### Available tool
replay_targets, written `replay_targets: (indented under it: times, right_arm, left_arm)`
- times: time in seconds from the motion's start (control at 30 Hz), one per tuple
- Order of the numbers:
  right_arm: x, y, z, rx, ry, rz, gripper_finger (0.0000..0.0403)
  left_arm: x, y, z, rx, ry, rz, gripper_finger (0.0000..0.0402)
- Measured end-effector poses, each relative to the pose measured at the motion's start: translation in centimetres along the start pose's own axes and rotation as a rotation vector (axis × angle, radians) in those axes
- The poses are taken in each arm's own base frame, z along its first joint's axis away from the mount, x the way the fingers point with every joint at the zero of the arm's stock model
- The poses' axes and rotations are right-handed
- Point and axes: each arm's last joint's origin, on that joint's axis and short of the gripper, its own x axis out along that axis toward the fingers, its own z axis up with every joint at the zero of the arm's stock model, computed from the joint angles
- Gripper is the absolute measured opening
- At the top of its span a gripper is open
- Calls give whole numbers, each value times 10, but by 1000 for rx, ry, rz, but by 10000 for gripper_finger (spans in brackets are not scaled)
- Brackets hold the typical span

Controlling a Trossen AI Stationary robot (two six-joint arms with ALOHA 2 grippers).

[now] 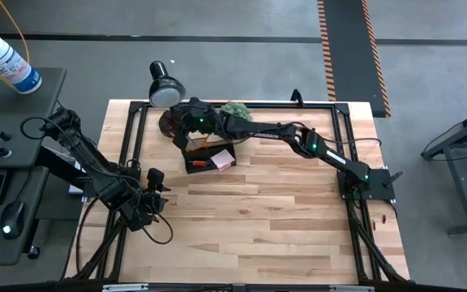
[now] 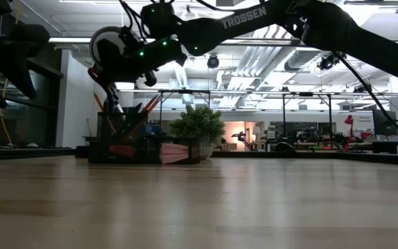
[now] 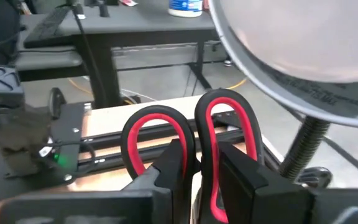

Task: Pick and place office supplies into organizer
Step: Put the scissors into the desktop organizer

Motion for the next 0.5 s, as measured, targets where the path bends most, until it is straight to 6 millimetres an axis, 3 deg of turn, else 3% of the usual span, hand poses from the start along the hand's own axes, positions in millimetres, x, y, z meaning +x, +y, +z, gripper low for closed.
replay_targets:
  times: [0.5]
  right_arm:
    - [-3,30,-8,-60,82,-96,69]
  left_arm:
    - [0,0,0,-3,0,-1,172]
